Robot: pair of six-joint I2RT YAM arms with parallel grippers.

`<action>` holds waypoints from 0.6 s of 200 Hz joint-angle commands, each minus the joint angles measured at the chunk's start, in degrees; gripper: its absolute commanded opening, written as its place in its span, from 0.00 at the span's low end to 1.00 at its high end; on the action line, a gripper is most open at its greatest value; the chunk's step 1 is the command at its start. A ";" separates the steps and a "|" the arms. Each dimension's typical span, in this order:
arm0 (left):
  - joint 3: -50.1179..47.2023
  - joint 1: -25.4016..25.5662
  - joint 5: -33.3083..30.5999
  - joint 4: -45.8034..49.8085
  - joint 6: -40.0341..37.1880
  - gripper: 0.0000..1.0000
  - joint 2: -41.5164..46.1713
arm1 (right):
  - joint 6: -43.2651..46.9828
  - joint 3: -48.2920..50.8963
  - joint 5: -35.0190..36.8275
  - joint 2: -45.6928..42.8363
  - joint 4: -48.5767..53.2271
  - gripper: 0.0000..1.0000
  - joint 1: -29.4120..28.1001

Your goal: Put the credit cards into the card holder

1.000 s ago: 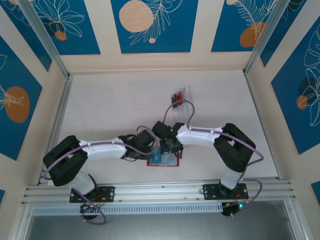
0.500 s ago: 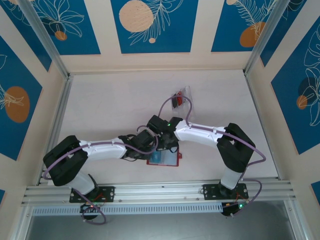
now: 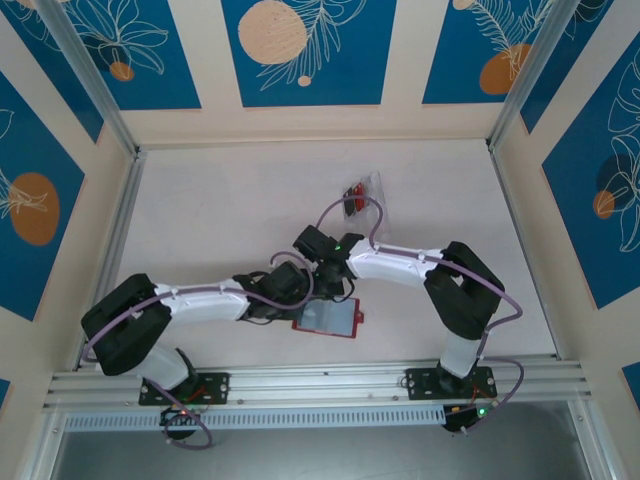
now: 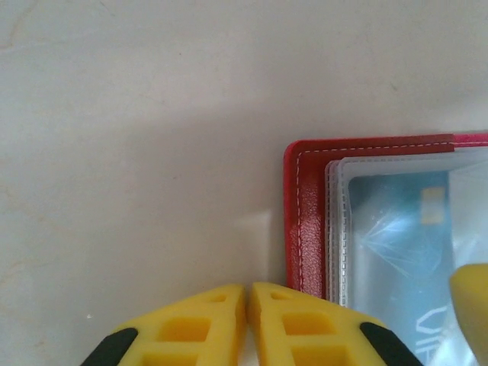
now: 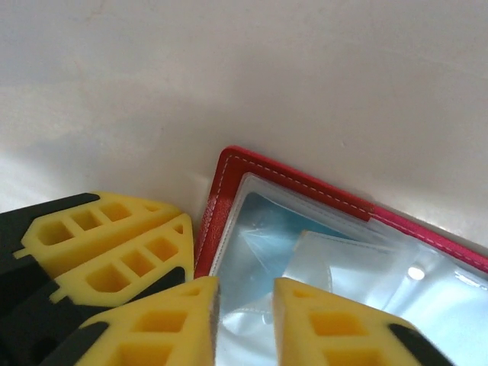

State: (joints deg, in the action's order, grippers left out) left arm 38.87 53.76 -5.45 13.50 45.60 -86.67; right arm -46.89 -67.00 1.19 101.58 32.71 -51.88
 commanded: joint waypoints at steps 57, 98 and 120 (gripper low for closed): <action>-6.53 0.98 4.15 -7.90 1.94 0.23 4.92 | 2.99 0.63 -0.71 -8.35 -0.27 0.36 0.59; -4.80 0.65 5.33 -5.52 -3.53 0.34 9.39 | 0.71 8.42 0.39 -10.90 2.53 0.25 3.98; -4.42 0.67 5.84 -6.02 -5.61 0.40 11.10 | -0.63 12.34 0.33 -10.42 1.45 0.08 3.74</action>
State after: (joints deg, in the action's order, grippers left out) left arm 33.61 53.93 -1.63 7.25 43.75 -77.87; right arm -45.78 -58.96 1.48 90.00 32.32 -47.99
